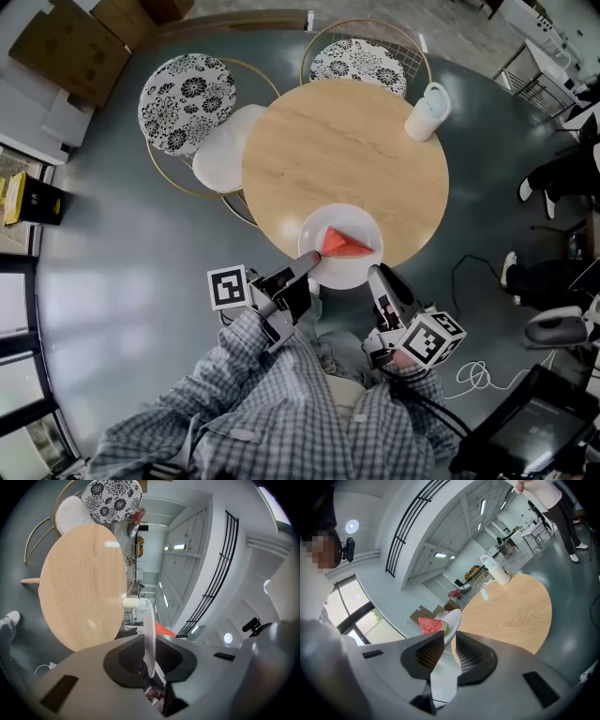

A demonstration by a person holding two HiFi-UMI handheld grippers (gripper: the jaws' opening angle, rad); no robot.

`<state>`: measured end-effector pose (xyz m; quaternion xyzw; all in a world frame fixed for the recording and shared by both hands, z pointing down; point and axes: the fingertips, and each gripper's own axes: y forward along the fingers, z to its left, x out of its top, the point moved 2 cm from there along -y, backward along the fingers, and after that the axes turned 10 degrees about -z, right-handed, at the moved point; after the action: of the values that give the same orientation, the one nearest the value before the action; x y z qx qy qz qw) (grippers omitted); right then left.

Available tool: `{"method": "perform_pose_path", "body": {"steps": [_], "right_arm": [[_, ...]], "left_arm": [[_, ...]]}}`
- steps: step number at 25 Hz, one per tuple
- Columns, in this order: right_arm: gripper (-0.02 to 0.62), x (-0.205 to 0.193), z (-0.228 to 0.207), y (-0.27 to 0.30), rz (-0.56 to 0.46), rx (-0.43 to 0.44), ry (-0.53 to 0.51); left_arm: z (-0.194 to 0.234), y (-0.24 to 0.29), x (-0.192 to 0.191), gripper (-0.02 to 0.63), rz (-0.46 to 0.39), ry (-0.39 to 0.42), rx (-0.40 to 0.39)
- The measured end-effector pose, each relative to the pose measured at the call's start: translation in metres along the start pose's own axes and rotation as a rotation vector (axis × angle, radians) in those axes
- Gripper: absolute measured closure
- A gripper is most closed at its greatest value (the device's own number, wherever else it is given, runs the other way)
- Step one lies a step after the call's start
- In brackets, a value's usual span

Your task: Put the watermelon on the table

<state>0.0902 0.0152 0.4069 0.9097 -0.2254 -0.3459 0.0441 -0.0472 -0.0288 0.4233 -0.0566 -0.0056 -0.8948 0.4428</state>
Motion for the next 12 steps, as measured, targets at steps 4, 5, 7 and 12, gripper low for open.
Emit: {"method": "perform_pose_path", "body": {"steps": [4, 5, 7, 12], "right_arm": [[0.512, -0.002, -0.003, 0.004, 0.003, -0.017, 0.0], [0.512, -0.003, -0.004, 0.005, 0.007, -0.027, 0.001], [0.512, -0.005, -0.006, 0.008, 0.017, -0.049, 0.004], [0.512, -0.007, -0.019, 0.021, 0.035, -0.086, 0.023]], "left_arm": [[0.004, 0.001, 0.003, 0.551, 0.008, -0.01, 0.016], [0.006, 0.002, 0.005, 0.551, 0.012, -0.011, 0.019], [0.01, 0.003, 0.007, 0.551, 0.02, -0.012, 0.027], [0.023, 0.014, 0.018, 0.551, 0.033, -0.028, 0.047]]}}
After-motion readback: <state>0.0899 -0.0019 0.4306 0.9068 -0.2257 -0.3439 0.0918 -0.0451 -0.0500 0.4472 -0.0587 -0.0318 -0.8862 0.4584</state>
